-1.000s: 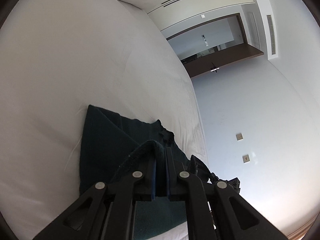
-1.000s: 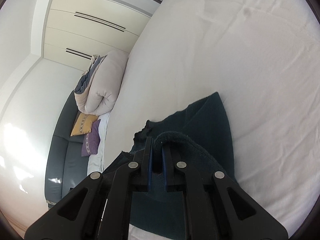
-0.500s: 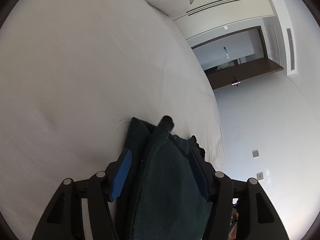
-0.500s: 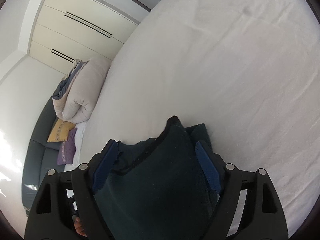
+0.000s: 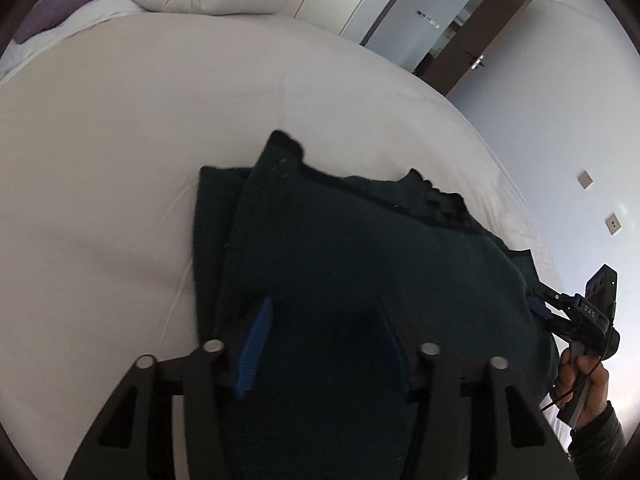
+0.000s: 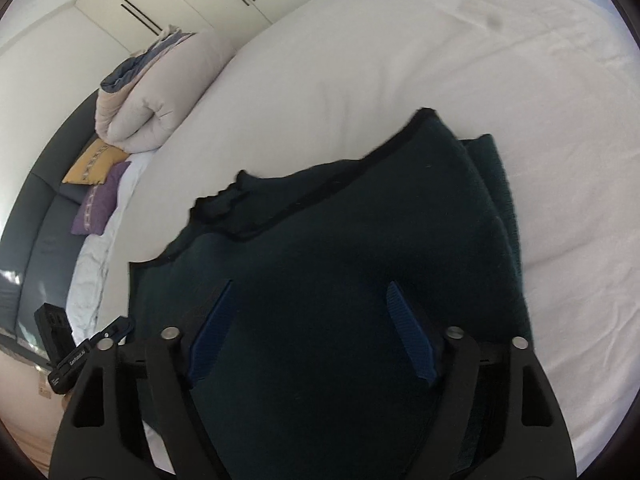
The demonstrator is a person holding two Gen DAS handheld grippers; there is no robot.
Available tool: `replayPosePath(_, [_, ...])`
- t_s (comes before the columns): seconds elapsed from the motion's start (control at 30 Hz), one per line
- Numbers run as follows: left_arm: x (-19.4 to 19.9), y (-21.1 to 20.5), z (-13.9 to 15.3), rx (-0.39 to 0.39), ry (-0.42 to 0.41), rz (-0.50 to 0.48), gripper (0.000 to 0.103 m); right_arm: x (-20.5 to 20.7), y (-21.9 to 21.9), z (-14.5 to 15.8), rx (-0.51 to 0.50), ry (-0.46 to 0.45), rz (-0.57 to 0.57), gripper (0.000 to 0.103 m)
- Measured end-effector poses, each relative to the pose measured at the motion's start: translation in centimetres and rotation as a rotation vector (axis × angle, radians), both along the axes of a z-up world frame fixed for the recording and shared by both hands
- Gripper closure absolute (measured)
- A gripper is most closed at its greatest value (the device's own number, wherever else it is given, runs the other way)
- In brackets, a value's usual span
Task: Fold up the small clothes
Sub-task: 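Lay the folded hem onto the collar and open both grippers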
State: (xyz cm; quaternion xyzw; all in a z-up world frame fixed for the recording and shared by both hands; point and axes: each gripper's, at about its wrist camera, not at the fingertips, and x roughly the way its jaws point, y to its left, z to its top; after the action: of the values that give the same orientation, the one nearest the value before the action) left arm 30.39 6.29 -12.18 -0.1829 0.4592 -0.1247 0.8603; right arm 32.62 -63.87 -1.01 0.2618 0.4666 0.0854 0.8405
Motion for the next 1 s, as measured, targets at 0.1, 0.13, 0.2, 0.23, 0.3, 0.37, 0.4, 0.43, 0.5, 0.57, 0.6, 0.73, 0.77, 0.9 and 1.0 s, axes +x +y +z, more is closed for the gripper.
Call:
replayPosePath(0.1, [-0.5, 2.0, -1.0, -0.021, 0.011, 0.047, 0.091, -0.8, -3.1, -2.0, 0.059, -0.008, -0.088, 0.079])
replayPosePath(0.13, [-0.7, 2.4, -1.1, -0.036, 0.017, 0.055, 0.093, -0.8, -4.2, -2.4, 0.1, -0.008, -0.114, 0.082])
replayPosePath(0.2, [-1.3, 2.8, -1.3, -0.034, 0.014, 0.062, 0.094, -0.8, -5.3, -2.5, 0.089, -0.017, -0.167, 0.082])
replayPosePath(0.23, [-1.7, 2.7, -1.4, -0.025, 0.008, 0.062, 0.094, -0.9, -5.5, -2.2, 0.05, -0.02, -0.199, 0.082])
replayPosePath(0.3, [-2.4, 2.3, -1.3, -0.008, 0.001, 0.072, 0.094, -1.7, -4.9, -1.9, 0.026, -0.022, -0.231, 0.078])
replayPosePath(0.37, [-2.9, 1.9, -0.7, 0.015, 0.004, 0.088, 0.094, -1.6, -3.5, -1.0, 0.036, -0.049, -0.217, 0.078])
replayPosePath(0.4, [-3.3, 1.5, 0.0, 0.057, 0.006, 0.098, 0.095, -1.7, -2.9, -0.4, 0.053, -0.065, -0.191, 0.078])
replayPosePath(0.43, [-3.6, 1.1, 0.8, 0.102, -0.007, 0.099, 0.093, -1.4, -1.8, -0.1, 0.065, -0.077, -0.157, 0.078])
replayPosePath(0.5, [-3.7, -0.4, 3.0, 0.186, -0.077, 0.072, 0.07, -0.4, 0.4, 0.4, 0.079, -0.086, -0.082, 0.078])
replayPosePath(0.57, [-2.4, -2.1, 4.9, 0.228, -0.14, 0.045, 0.05, 0.8, 3.2, 0.5, 0.106, -0.085, 0.005, 0.078])
replayPosePath(0.6, [-1.6, -2.6, 5.4, 0.238, -0.155, 0.043, 0.046, 1.5, 4.4, 0.3, 0.107, -0.082, 0.035, 0.078])
replayPosePath(0.73, [3.9, -5.6, 5.0, 0.286, -0.166, -0.009, 0.044, 4.6, 8.3, -3.0, 0.175, 0.0, 0.101, 0.078])
replayPosePath(0.77, [5.5, -6.0, 3.8, 0.31, -0.131, -0.005, 0.044, 5.1, 8.9, -3.9, 0.183, 0.02, 0.084, 0.078])
replayPosePath(0.9, [7.0, -4.1, -0.2, 0.275, -0.083, 0.052, 0.046, 5.9, 7.3, -5.8, 0.286, -0.015, 0.009, 0.079])
replayPosePath(1.0, [6.4, -3.9, -0.3, 0.293, -0.098, 0.053, 0.047, 6.0, 3.7, -6.5, 0.287, -0.045, -0.073, 0.079])
